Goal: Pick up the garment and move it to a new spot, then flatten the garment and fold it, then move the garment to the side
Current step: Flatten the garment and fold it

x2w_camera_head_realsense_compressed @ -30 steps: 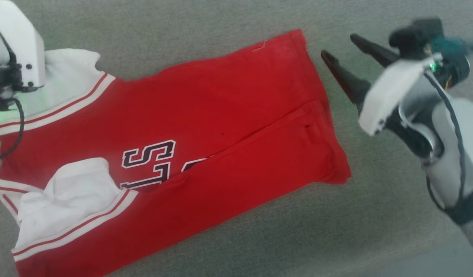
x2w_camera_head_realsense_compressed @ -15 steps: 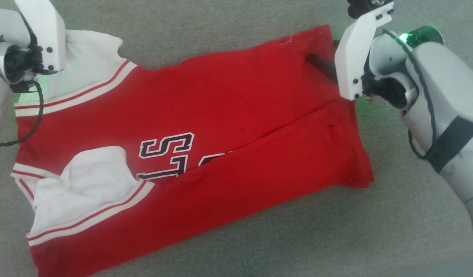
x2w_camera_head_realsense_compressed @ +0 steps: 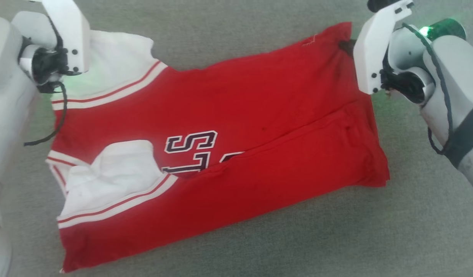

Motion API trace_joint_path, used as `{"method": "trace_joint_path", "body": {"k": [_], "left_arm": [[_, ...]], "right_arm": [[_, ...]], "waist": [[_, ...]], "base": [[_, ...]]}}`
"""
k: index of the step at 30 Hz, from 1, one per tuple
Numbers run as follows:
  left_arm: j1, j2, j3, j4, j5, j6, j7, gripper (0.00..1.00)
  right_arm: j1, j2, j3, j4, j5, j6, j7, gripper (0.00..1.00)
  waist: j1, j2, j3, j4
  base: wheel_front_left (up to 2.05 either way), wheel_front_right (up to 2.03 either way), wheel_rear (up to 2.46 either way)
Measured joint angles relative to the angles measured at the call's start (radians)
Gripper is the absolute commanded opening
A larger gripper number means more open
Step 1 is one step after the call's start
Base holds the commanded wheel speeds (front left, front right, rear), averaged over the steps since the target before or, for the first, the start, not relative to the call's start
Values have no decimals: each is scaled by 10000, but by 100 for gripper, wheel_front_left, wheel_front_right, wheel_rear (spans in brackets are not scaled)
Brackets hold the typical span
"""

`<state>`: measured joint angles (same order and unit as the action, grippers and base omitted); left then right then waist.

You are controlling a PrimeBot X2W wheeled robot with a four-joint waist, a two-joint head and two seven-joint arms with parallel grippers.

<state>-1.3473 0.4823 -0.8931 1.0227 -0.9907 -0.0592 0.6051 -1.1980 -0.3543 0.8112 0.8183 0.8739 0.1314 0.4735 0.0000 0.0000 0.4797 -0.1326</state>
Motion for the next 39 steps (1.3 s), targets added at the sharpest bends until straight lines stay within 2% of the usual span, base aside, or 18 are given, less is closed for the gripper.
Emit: {"method": "trace_joint_path", "body": {"k": [11, 17, 23, 31, 35, 39], "left_arm": [[186, -330, -46, -610, -401, -144, 767, 0], [796, -186, -163, -1860, -573, 130, 1404, 0], [1759, 502, -309, -4019, -755, 853, 2186, 0], [3639, 1977, -537, -7731, -1087, 2475, 3114, 0], [4434, 2612, -596, -9145, -1158, 3196, 3262, 0], [5216, 2899, -725, -9810, -1313, 3638, 3333, 0]], "right_arm": [[831, -1124, 387, -830, 132, 0, -936, 0], [1602, -1778, 282, -1457, 201, 0, -1091, 0], [2639, -2466, 42, -2476, 219, 0, -1103, 0], [4426, -3363, -477, -3988, 339, 0, -828, 0], [5346, -3547, -918, -4305, 410, 0, -723, 0], [6120, -3482, -1340, -4316, 399, 0, -558, 0]], "waist": [[0, 0, -937, 831], [0, 0, -1470, 1233], [0, 0, -1924, 1520], [0, 1, -2302, 1724], [0, 1, -2417, 1746], [0, 0, -2509, 1730]], "base": [[0, 0, 0], [0, 0, 0], [0, 0, 0], [0, 0, 0], [0, 0, 0], [0, 0, 0]]}}
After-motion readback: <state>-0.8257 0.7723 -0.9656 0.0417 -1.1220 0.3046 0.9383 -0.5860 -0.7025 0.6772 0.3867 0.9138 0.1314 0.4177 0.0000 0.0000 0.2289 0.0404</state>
